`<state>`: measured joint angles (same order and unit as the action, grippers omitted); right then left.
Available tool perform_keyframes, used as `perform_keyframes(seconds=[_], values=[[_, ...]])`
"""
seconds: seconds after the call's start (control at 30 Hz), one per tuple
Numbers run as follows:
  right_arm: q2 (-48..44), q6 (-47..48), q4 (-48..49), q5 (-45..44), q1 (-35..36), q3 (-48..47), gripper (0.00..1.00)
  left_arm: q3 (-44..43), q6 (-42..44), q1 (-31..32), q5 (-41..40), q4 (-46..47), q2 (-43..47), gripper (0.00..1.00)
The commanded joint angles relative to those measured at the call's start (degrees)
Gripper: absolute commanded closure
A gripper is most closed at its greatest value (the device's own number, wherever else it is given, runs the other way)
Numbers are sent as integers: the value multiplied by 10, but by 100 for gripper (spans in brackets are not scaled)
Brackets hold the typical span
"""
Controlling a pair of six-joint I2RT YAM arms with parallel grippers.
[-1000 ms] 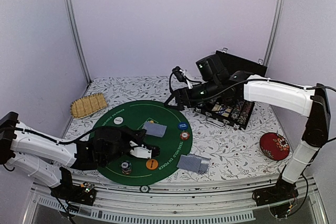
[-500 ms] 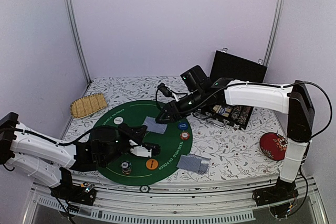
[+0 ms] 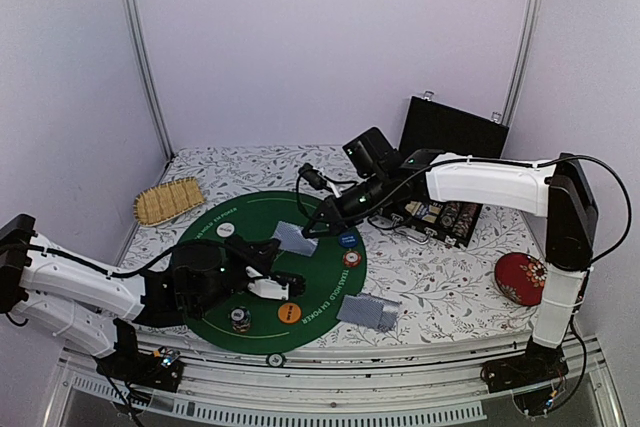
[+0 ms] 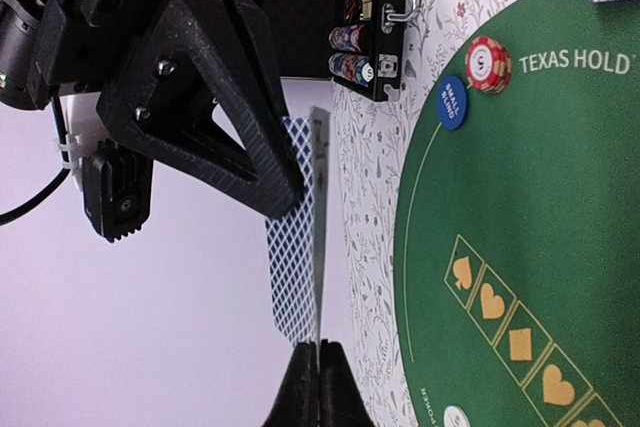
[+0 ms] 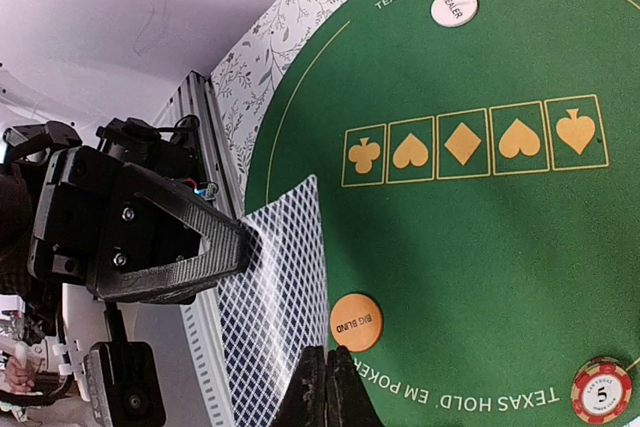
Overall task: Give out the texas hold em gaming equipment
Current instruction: Pass from the left arm to the right, then place the poker card in the big blind area.
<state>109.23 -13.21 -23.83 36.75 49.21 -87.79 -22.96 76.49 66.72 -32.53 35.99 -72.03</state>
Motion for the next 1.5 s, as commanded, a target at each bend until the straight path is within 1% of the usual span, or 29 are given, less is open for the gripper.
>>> perform_keyframes(seconds=[0.0,0.07,0.17,0.2,0.23,0.3,0.47,0.57,0.67,0.73,0.8,0.9,0.97,1.03,1.1,1.2,1.3,1.37,1.4,1.47], values=[[-13,13,-11,-30,2,-10,98,-1,-11,9,-10,5,-5,96],[-19,13,-10,-39,1,-7,98,-2,-15,10,-9,4,-5,80],[-26,9,-7,-61,-4,1,98,-2,-23,8,-9,1,-6,52],[-30,7,-4,-66,-6,7,98,-3,-26,7,-9,-2,-6,45],[-34,1,3,-71,-9,14,98,-4,-29,6,-10,-6,-6,41],[-40,-4,12,-81,-9,25,98,-9,-38,6,-11,-16,-7,36],[-37,-5,11,-92,-10,32,98,-20,-67,3,-8,-27,6,31],[-36,-4,7,-100,-9,33,98,-32,-111,-2,8,-56,25,27],[-42,5,10,-102,-10,39,98,-65,-201,-14,50,-139,60,23],[-45,22,8,-93,-9,41,98,-104,-293,-23,112,-219,89,23],[-44,40,1,-89,-7,40,98,-139,-364,-33,145,-266,119,23],[-39,37,4,-98,6,48,98,-164,-467,-63,141,-279,158,19],[-34,8,23,-72,18,64,98,-167,-531,-97,138,-282,190,17],[-30,-1,35,-73,44,79,98,-162,-576,-132,142,-287,212,14],[-19,-6,37,-89,66,86,98,-160,-594,-156,143,-297,224,12],[-7,-56,51,-115,80,99,98,-165,-613,-176,107,-311,221,10],[-5,-136,80,-139,82,114,98,-169,-646,-199,59,-316,207,7],[-10,-179,97,-171,82,119,98,-169,-666,-214,48,-318,200,7],[-17,-217,115,-183,83,130,98,-169,-674,-220,46,-318,198,7],[-33,-289,180,-194,89,164,98,-171,-687,-229,48,-325,196,7]])
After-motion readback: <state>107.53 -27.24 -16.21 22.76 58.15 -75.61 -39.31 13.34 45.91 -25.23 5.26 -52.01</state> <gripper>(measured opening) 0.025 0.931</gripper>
